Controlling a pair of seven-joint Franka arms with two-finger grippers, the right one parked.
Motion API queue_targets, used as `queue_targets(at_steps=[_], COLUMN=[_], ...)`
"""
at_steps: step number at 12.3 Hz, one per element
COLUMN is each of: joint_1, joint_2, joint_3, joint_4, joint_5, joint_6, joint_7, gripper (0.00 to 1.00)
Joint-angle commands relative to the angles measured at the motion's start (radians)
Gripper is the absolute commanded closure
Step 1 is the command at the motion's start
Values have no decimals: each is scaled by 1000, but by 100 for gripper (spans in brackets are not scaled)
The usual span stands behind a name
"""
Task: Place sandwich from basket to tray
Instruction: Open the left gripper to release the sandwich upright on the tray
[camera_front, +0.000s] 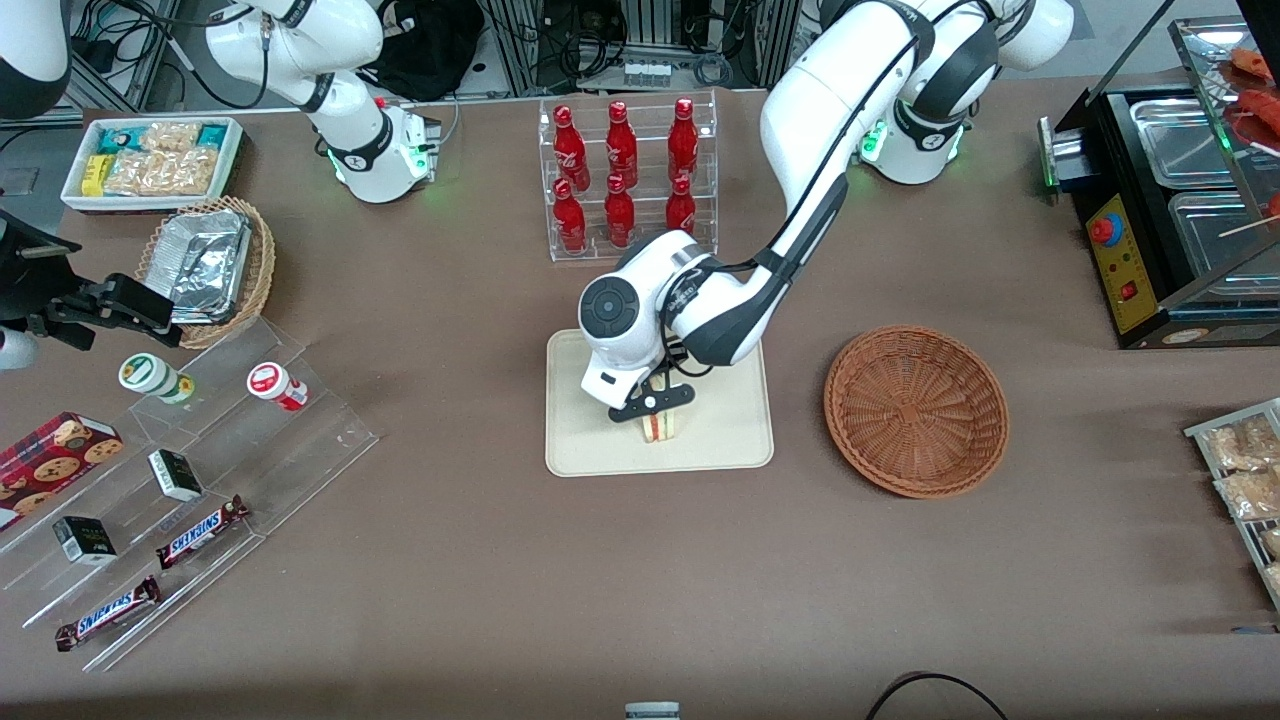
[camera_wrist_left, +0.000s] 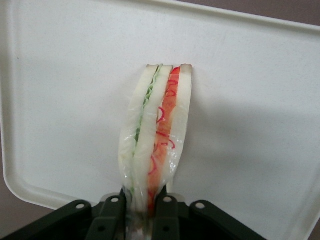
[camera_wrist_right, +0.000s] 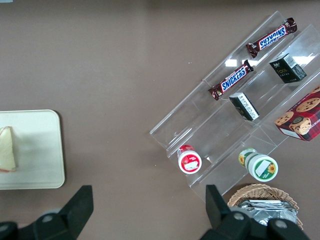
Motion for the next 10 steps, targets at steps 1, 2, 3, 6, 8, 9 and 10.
queue_targets(at_steps=[1, 2, 3, 6, 8, 9, 10], joint_1=[-7, 4, 21, 41, 102, 107, 119], joint_2=[-1, -21, -45, -123, -159, -182, -208], joint_3=[14, 14, 14, 20, 16, 16, 17], joint_4=[40, 39, 39, 37, 33, 31, 24], joint_5=[6, -4, -19, -10, -22, -21, -22], joint_6=[-26, -31, -41, -126, -167, -190, -207], joint_7=[-27, -27, -27, -8, 9, 22, 50], gripper=[0, 0, 0, 0, 0, 0, 0])
